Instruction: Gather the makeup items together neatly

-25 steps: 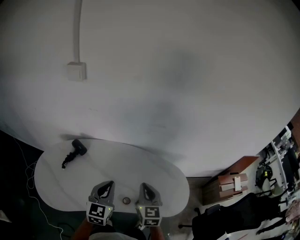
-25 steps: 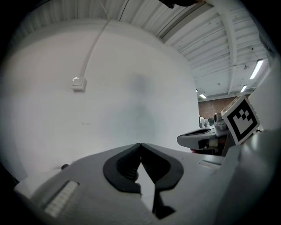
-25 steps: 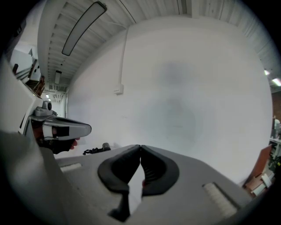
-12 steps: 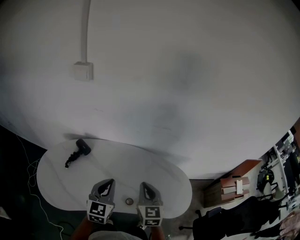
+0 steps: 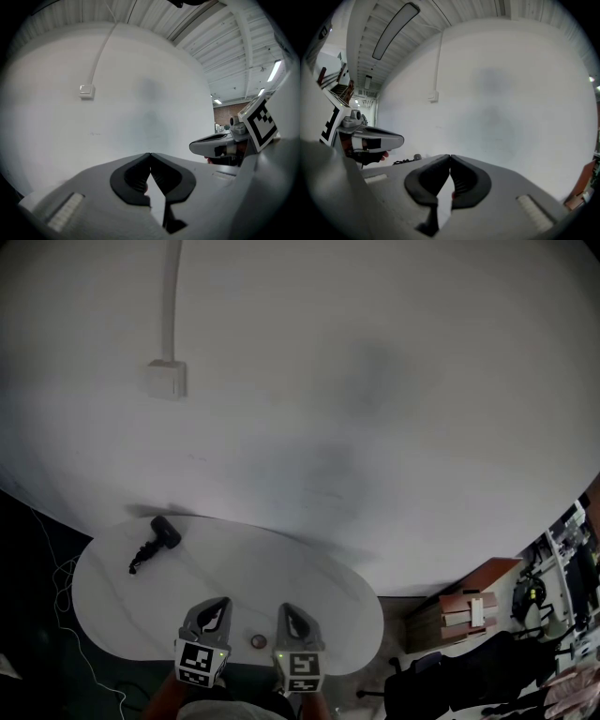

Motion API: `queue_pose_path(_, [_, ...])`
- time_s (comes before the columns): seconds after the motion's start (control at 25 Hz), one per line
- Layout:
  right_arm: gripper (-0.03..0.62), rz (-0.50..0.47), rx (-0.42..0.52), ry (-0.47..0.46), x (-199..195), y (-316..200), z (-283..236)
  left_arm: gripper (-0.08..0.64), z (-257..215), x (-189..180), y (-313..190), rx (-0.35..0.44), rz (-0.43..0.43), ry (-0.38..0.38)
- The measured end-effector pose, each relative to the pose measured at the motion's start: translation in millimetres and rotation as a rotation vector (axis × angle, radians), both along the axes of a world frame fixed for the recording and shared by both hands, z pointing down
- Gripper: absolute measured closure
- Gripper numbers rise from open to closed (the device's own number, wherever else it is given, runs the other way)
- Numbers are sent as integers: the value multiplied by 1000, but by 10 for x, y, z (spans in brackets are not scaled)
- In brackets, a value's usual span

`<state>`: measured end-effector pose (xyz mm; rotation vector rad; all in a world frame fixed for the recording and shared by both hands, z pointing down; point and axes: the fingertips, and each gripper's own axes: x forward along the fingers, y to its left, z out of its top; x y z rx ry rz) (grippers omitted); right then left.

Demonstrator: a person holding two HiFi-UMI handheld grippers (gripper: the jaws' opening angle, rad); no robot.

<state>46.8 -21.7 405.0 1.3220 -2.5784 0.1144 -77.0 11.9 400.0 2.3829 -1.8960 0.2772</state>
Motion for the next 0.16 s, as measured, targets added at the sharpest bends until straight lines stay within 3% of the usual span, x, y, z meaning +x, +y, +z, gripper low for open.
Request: queue_pose_path(0.16, [586,3,-6,1,0,11,24,550,-36,7,-1,11,12,-2])
